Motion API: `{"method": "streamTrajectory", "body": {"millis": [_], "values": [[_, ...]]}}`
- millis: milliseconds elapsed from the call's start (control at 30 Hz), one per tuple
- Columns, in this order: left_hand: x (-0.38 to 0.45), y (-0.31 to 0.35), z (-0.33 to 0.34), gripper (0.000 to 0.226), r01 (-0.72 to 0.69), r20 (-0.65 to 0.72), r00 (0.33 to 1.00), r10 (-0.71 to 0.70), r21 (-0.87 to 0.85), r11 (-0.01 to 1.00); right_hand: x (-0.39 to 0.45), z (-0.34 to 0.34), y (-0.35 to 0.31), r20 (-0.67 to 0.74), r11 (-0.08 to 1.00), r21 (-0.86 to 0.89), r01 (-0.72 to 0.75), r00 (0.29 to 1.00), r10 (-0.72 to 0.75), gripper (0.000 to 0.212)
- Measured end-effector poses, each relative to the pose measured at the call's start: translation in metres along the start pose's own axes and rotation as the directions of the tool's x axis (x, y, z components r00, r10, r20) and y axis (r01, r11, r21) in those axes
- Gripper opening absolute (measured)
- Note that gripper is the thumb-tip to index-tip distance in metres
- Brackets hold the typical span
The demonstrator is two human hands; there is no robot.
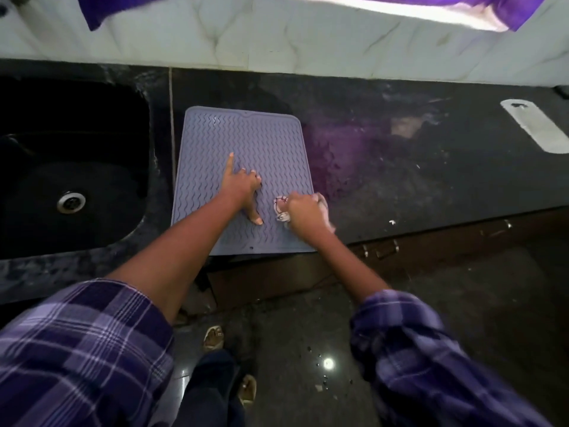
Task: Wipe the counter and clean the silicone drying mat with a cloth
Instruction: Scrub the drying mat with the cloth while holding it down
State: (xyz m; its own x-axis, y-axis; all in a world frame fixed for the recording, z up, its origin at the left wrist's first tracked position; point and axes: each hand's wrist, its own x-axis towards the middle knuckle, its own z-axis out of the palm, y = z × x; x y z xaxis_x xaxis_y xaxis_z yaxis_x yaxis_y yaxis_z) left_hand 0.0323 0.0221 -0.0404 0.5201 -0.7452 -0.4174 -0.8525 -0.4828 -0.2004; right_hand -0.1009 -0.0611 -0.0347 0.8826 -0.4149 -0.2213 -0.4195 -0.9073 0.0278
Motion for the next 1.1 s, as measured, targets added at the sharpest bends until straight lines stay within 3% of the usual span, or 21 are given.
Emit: {"method": "streamTrajectory", "body": {"millis": [67, 133, 233, 400, 533, 667, 800, 867, 1000, 1100], "values": [[0.003, -0.001, 0.003, 0.112, -0.001, -0.013, 1.0, 0.001, 0.035, 0.999, -0.024, 0.022, -0.008, 0.031, 0.988, -0.105, 0.111, 0.994, -0.109, 0.047], [0.003, -0.004, 0.004, 0.113, -0.01, -0.027, 1.0, 0.011, 0.052, 0.999, -0.045, 0.028, -0.004, 0.119, 0.975, -0.078, 0.208, 0.973, -0.198, 0.047], [-0.002, -0.002, 0.007, 0.109, -0.004, -0.069, 0.998, 0.01, 0.088, 0.996, -0.043, 0.003, 0.008, 0.294, 0.986, -0.01, 0.165, 0.943, -0.155, 0.035], [-0.014, 0.003, 0.017, 0.077, 0.043, -0.094, 0.995, -0.042, 0.005, 0.999, -0.014, -0.013, -0.017, -0.008, 0.988, -0.012, 0.155, 0.988, -0.156, 0.028], [-0.006, -0.002, 0.013, 0.066, 0.007, -0.025, 1.0, -0.008, -0.036, 0.999, -0.063, 0.025, -0.031, 0.032, 0.971, -0.005, 0.238, 0.971, -0.238, 0.032], [0.002, -0.022, 0.001, 0.042, -0.036, 0.073, 0.996, 0.054, -0.224, 0.974, -0.053, -0.003, 0.001, 0.159, 0.989, 0.137, 0.055, 0.984, -0.077, 0.027], [-0.004, -0.042, 0.011, 0.044, -0.029, -0.075, 0.997, 0.011, -0.251, 0.968, -0.036, -0.012, -0.001, 0.089, 0.993, 0.12, -0.012, 0.996, 0.001, 0.026], [-0.009, -0.055, 0.016, 0.045, 0.001, -0.064, 0.998, -0.014, -0.204, 0.979, -0.025, -0.017, -0.012, 0.108, 0.995, 0.1, -0.003, 0.994, -0.008, 0.022], [-0.016, -0.08, 0.028, 0.055, 0.032, 0.007, 0.999, -0.031, -0.126, 0.991, 0.013, -0.023, -0.056, -0.119, 0.992, 0.074, 0.105, 0.988, -0.096, 0.031], [-0.016, -0.083, 0.036, 0.062, 0.0, 0.014, 1.0, 0.0, -0.041, 0.999, 0.015, -0.002, -0.094, -0.026, 0.991, -0.069, 0.115, 0.993, -0.117, 0.037]]}}
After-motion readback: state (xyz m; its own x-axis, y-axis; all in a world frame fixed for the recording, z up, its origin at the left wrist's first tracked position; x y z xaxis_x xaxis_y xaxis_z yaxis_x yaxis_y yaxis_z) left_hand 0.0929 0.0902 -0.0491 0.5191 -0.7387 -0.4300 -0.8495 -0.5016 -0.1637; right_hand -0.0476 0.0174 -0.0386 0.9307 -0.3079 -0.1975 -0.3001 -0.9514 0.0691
